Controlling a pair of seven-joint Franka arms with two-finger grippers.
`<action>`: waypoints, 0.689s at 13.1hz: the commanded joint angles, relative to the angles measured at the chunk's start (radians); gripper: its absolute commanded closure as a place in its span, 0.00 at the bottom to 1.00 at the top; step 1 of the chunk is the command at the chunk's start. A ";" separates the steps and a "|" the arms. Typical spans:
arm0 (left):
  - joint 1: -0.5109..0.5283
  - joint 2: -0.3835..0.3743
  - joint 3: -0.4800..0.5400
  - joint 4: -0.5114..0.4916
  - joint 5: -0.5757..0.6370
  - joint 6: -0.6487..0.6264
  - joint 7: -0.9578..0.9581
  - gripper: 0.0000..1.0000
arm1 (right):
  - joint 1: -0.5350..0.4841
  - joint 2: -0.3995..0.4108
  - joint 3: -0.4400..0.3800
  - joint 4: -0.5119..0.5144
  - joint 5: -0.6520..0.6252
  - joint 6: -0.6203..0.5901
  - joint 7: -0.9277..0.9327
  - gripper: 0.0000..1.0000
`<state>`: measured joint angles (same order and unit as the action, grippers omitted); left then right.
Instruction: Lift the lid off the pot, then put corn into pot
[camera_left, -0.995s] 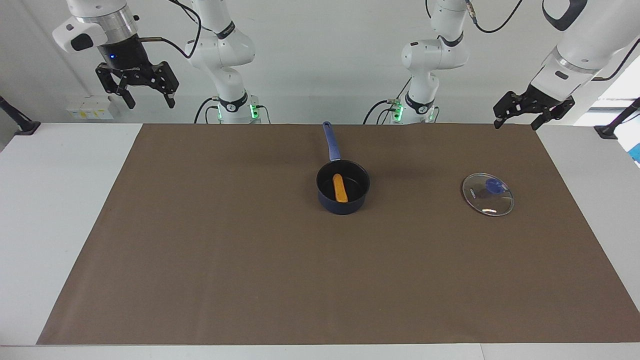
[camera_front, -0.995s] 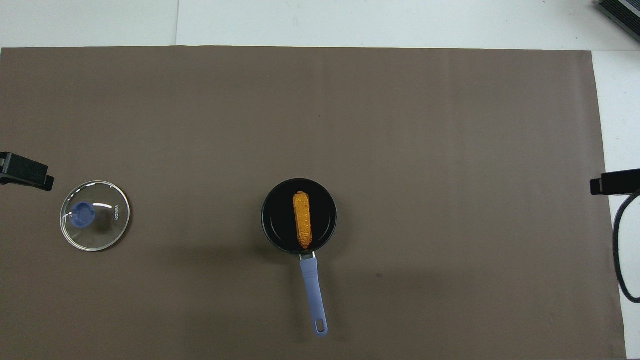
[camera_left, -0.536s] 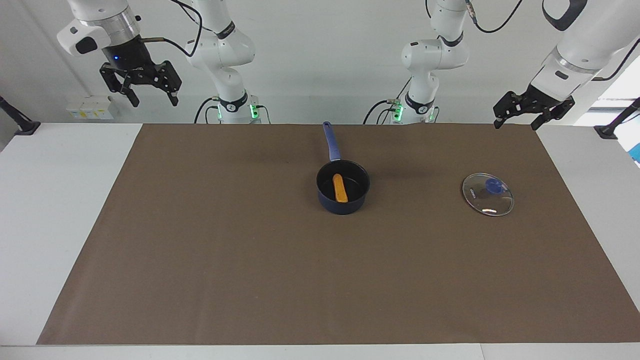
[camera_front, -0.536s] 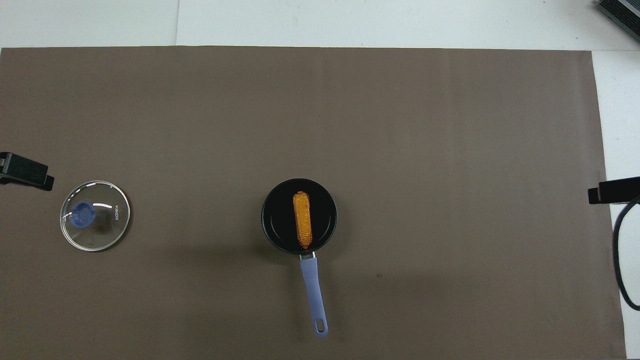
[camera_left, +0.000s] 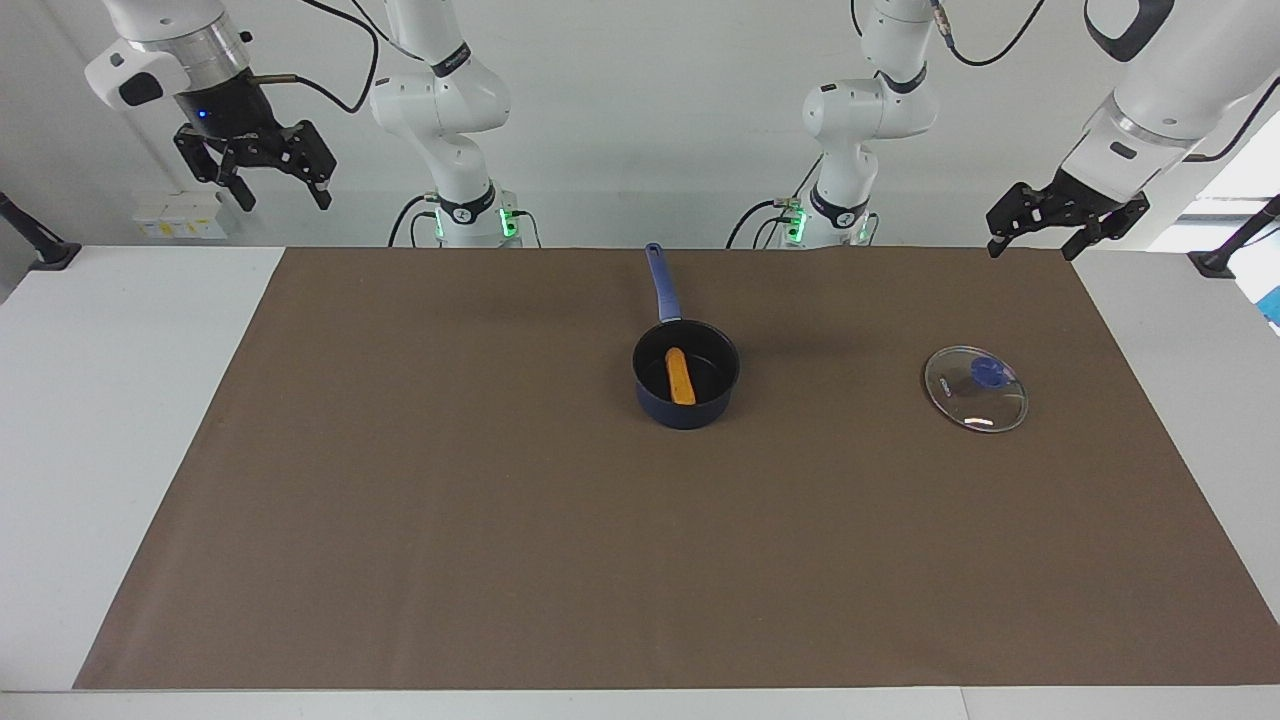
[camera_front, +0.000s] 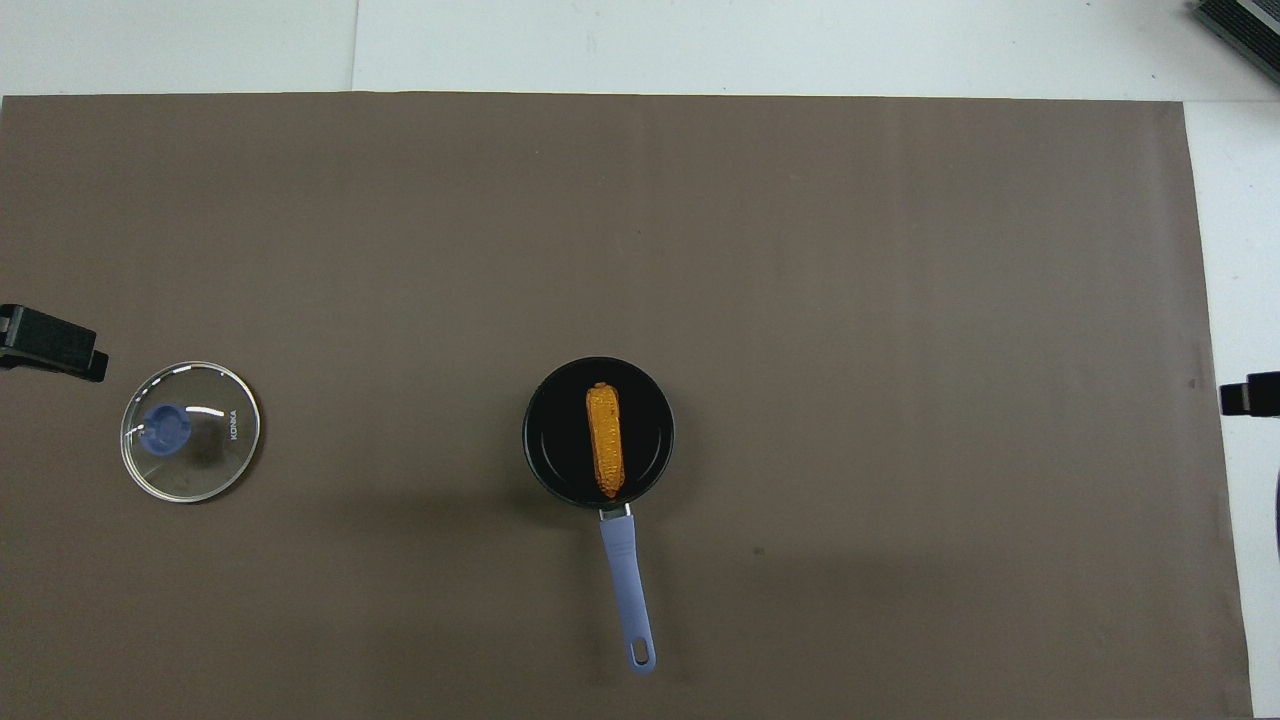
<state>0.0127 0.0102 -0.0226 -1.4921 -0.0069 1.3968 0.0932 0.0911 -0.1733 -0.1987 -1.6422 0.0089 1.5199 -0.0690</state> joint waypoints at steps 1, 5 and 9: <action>0.006 -0.009 -0.004 -0.002 0.007 -0.015 0.008 0.00 | -0.013 0.066 0.008 0.085 0.000 0.005 -0.025 0.00; 0.006 -0.009 -0.004 -0.002 0.008 -0.015 0.008 0.00 | -0.011 0.057 0.008 0.075 0.005 0.016 -0.026 0.00; 0.006 -0.009 -0.004 -0.002 0.007 -0.015 0.008 0.00 | -0.005 0.061 0.015 0.078 -0.007 0.014 -0.053 0.00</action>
<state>0.0127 0.0102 -0.0226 -1.4921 -0.0069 1.3968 0.0932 0.0916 -0.1215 -0.1931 -1.5787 0.0087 1.5315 -0.0744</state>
